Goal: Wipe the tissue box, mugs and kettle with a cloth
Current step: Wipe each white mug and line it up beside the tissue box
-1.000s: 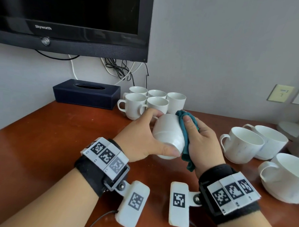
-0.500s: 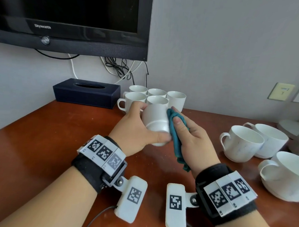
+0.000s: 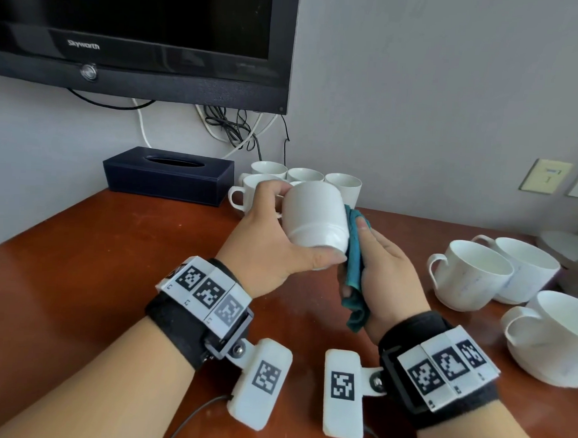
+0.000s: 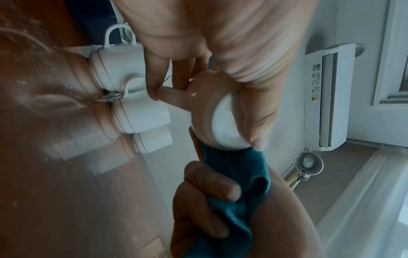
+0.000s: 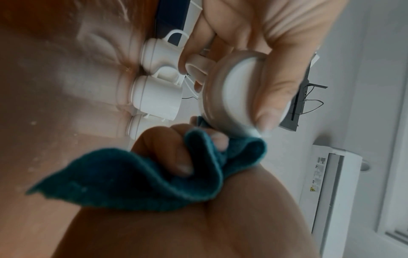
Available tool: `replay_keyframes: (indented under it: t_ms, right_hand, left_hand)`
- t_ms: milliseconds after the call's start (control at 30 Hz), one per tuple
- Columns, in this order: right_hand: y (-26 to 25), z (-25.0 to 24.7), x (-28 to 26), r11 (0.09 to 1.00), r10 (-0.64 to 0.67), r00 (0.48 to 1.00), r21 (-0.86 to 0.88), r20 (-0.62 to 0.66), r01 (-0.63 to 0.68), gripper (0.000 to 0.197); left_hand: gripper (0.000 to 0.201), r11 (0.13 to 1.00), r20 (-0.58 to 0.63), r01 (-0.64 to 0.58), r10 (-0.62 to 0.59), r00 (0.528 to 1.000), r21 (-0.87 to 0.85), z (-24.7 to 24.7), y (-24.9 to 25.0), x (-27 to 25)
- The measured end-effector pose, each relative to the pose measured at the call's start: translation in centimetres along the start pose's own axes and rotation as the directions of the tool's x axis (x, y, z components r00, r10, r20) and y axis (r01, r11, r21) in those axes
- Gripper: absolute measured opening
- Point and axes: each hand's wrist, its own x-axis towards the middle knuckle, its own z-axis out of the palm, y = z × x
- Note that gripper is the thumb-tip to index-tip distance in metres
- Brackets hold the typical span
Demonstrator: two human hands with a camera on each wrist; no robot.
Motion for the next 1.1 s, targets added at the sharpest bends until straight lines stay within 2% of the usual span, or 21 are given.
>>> replay_keyframes:
  t_ms: [133, 200, 267, 400, 500, 567, 700, 800, 867, 933, 1000, 1100]
  right_hand:
    - [0.1, 0.3, -0.4, 0.999, 0.025, 0.997, -0.036, 0.068, -0.022, 0.04]
    - [0.1, 0.6, -0.4, 0.998, 0.021, 0.997, -0.052, 0.075, -0.017, 0.04]
    - [0.1, 0.8, -0.3, 0.999, 0.023, 0.999, -0.046, 0.039, -0.021, 0.041]
    - [-0.3, 0.5, -0.3, 0.999, 0.033, 0.994, -0.017, -0.104, -0.035, 0.047]
    - [-0.4, 0.3, -0.2, 0.998, 0.058, 0.989, -0.02, -0.138, -0.061, 0.05]
    - [-0.3, 0.4, -0.2, 0.995, 0.089, 0.991, -0.042, -0.103, -0.094, 0.051]
    - [-0.1, 0.8, -0.5, 0.989, 0.134, 0.991, -0.071, -0.004, -0.134, 0.054]
    - [-0.1, 1.2, -0.7, 0.988, 0.105, 0.994, -0.112, 0.009, -0.104, 0.054]
    - [-0.1, 1.2, -0.5, 0.991, 0.093, 0.995, -0.097, -0.023, -0.095, 0.05]
    - [-0.1, 0.9, -0.3, 0.993, 0.089, 0.992, -0.068, -0.085, -0.095, 0.048]
    - [-0.2, 0.5, -0.1, 0.995, 0.09, 0.984, -0.037, -0.154, -0.097, 0.049]
    - [-0.3, 0.3, -0.1, 0.993, 0.113, 0.977, 0.002, -0.179, -0.114, 0.053]
  left_hand:
    - [0.098, 0.999, -0.118, 0.014, -0.019, 0.993, -0.049, -0.3, -0.3, 0.2]
    - [0.096, 0.998, -0.12, 0.023, -0.031, 0.992, -0.064, -0.5, -0.4, 0.3]
    - [0.097, 0.999, -0.06, 0.023, -0.026, 0.998, -0.044, -0.7, -0.4, 0.3]
    - [0.103, 0.999, 0.149, -0.026, 0.02, 0.989, 0.034, -0.6, 0.1, -0.1]
    - [0.103, 0.997, 0.19, -0.046, 0.034, 0.981, 0.059, -0.4, 0.2, -0.2]
    - [0.102, 0.998, 0.15, -0.033, 0.024, 0.988, 0.054, -0.4, 0.0, -0.1]
    - [0.097, 0.997, -0.03, 0.02, -0.022, 0.999, -0.069, -0.3, -0.5, 0.2]
    - [0.092, 0.996, -0.06, 0.041, -0.046, 0.997, -0.083, -0.3, -0.6, 0.4]
    - [0.095, 0.999, -0.008, 0.032, -0.032, 0.999, -0.016, -0.4, -0.6, 0.3]
    - [0.1, 0.999, 0.103, 0.011, -0.014, 0.995, 0.03, -0.3, -0.5, 0.2]
    - [0.105, 1.0, 0.21, 0.013, -0.011, 0.978, -0.011, 0.0, -0.3, -0.1]
    - [0.111, 0.997, 0.238, 0.033, -0.016, 0.971, -0.067, 0.3, -0.4, -0.2]
